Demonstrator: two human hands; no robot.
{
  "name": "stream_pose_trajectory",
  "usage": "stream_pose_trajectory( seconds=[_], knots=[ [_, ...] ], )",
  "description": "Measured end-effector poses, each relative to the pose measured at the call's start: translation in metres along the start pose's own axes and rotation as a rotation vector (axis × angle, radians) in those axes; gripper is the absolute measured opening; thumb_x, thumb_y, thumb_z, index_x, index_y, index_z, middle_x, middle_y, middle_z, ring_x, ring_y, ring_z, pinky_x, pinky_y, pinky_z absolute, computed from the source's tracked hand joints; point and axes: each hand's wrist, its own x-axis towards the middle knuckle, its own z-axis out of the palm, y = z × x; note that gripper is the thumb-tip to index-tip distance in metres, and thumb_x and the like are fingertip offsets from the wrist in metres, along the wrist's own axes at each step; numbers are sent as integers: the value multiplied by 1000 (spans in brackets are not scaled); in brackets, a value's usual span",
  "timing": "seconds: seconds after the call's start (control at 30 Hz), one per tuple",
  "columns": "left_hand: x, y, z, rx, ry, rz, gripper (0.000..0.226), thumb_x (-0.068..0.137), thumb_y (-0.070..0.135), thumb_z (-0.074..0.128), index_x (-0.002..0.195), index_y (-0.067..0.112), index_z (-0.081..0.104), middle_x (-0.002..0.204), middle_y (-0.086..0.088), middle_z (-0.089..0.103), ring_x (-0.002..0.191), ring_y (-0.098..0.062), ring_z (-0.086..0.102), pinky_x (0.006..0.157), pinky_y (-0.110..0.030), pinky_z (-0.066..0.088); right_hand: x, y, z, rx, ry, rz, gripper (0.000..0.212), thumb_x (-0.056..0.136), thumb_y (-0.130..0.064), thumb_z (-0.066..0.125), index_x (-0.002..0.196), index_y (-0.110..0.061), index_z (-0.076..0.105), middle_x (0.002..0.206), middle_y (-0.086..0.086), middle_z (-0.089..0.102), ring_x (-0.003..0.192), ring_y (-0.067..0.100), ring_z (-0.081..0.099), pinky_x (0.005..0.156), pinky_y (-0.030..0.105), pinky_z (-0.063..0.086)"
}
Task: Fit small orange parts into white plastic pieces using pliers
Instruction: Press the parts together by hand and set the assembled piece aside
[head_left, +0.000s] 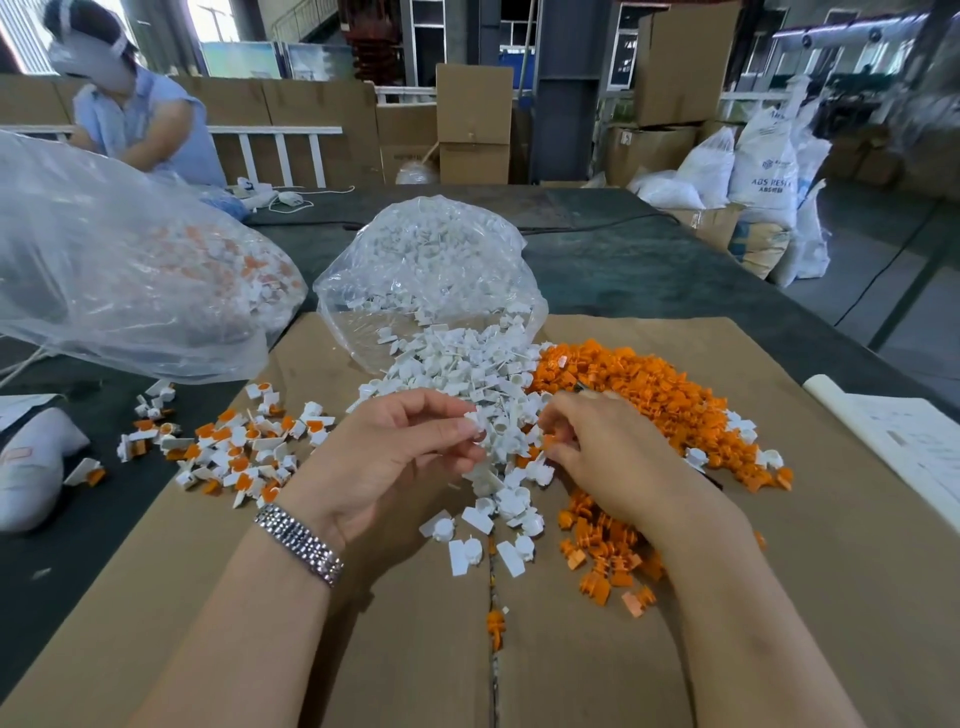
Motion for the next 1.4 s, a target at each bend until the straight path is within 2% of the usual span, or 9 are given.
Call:
stream_pose_trajectory(
  seconds=[0.1, 0.2, 0.3, 0.37, 0.43, 0.73, 0.9, 1.0, 1.4],
  knots=[
    [2, -1, 1, -56, -20, -18, 23, 79, -1, 74, 102, -3, 73, 94, -21, 74, 81, -27, 74, 69, -26, 61, 2, -1, 1, 71, 9, 9, 24, 102, -29, 59, 125, -31, 63, 115, -2, 57, 110, 16, 49, 88, 26, 41],
    [3, -1, 1, -107, -33, -27, 17, 75, -2, 75, 90, 4, 79, 92, -19, 74, 82, -27, 74, 68, -26, 61, 3, -2, -2, 231, 102, 18, 10, 96, -25, 68, 105, -30, 67, 101, -6, 60, 87, 5, 55, 73, 19, 43],
    [3, -2, 4, -148, -18, 11, 17, 71, -8, 76, 83, 5, 78, 90, -21, 74, 83, -29, 75, 68, -25, 60, -2, -5, -12, 681, 186, 55, 11, 84, -24, 83, 89, -24, 73, 84, -4, 73, 75, 8, 69, 70, 18, 56],
    [3, -3, 8, -144, -2, 71, 18, 69, -8, 76, 79, 7, 77, 86, -21, 74, 83, -30, 76, 69, -25, 60, -6, -10, -18, 1047, 119, 15, 12, 80, -21, 84, 89, -17, 77, 81, 3, 77, 74, 15, 75, 69, 21, 60],
    [2, -4, 12, -141, 7, 127, 17, 69, -8, 75, 79, 6, 74, 84, -20, 72, 84, -31, 76, 69, -26, 60, -8, -15, -20, 1209, 63, -10, 13, 82, -18, 80, 93, -12, 78, 81, 9, 77, 76, 21, 76, 69, 22, 60],
    [-5, -4, 20, 139, 82, 262, 27, 66, 10, 85, 92, 8, 75, 96, -14, 78, 92, -24, 77, 80, -23, 60, -7, -21, -15, 1144, 55, 7, 7, 94, -14, 71, 98, -9, 75, 77, 10, 76, 71, 17, 73, 67, 21, 58],
    [-4, -3, 18, -86, 39, 230, 17, 71, 1, 78, 87, 5, 79, 98, -17, 76, 96, -32, 76, 84, -30, 60, -8, -22, -16, 993, 117, -106, 7, 96, -14, 68, 100, -14, 74, 81, 3, 75, 76, 10, 73, 75, 22, 58],
    [-4, -3, 17, -115, -16, 161, 26, 76, -5, 73, 101, -3, 73, 103, -26, 74, 96, -36, 75, 81, -29, 61, -9, -24, -14, 897, 162, -179, 8, 96, -12, 68, 100, -15, 73, 89, -2, 75, 85, 10, 72, 83, 26, 59],
    [-6, 2, 12, -83, -48, 177, 23, 77, 5, 74, 100, 5, 80, 102, -22, 76, 93, -30, 77, 75, -24, 60, -8, -32, -9, 649, 336, -264, 5, 93, -18, 73, 97, -18, 73, 89, -14, 66, 78, 5, 62, 67, 14, 47]
  ],
)
